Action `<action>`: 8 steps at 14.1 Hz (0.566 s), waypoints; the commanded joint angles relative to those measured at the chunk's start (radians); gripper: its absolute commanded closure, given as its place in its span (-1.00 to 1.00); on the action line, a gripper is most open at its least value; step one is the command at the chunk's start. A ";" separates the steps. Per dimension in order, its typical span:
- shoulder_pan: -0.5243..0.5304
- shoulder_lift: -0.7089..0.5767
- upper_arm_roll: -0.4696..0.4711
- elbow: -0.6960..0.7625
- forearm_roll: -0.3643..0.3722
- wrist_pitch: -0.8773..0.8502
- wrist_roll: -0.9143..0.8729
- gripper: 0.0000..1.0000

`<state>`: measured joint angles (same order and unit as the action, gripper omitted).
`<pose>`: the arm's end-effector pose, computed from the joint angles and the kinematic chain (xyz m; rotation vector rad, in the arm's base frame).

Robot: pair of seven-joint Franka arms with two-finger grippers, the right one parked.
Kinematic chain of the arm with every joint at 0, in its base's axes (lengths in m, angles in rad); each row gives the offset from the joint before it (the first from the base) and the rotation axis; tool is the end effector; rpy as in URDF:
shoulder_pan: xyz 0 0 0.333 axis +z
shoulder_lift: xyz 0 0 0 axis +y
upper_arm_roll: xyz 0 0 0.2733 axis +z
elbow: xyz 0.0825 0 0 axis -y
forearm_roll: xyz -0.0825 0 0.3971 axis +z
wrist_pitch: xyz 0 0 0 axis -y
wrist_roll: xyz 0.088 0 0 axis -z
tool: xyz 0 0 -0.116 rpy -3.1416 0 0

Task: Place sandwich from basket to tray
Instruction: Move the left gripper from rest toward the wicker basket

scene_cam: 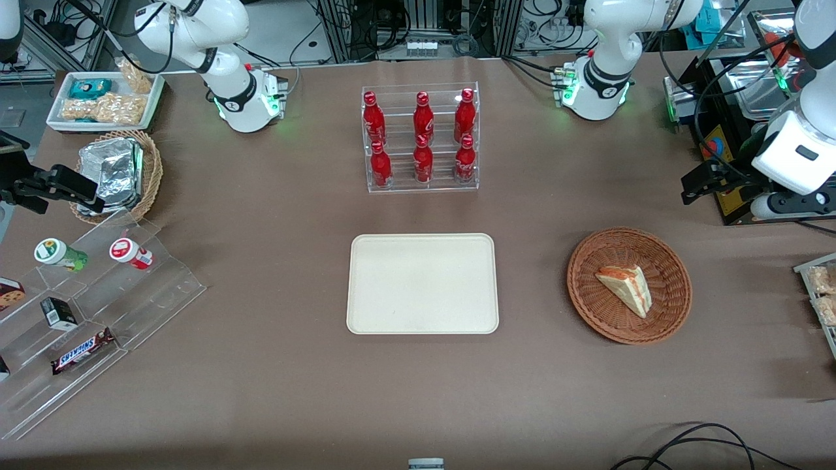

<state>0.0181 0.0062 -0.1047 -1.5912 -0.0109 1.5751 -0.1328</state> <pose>0.5665 -0.0503 0.5598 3.1315 0.0726 -0.0366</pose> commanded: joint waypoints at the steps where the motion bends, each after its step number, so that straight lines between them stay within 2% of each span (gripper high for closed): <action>1: 0.017 -0.023 -0.012 0.000 -0.015 -0.018 -0.001 -1.00; 8: 0.017 -0.018 -0.012 -0.009 -0.005 -0.078 0.001 -1.00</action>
<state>0.0182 0.0015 -0.1047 -1.5917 -0.0117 1.5157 -0.1328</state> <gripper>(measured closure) 0.000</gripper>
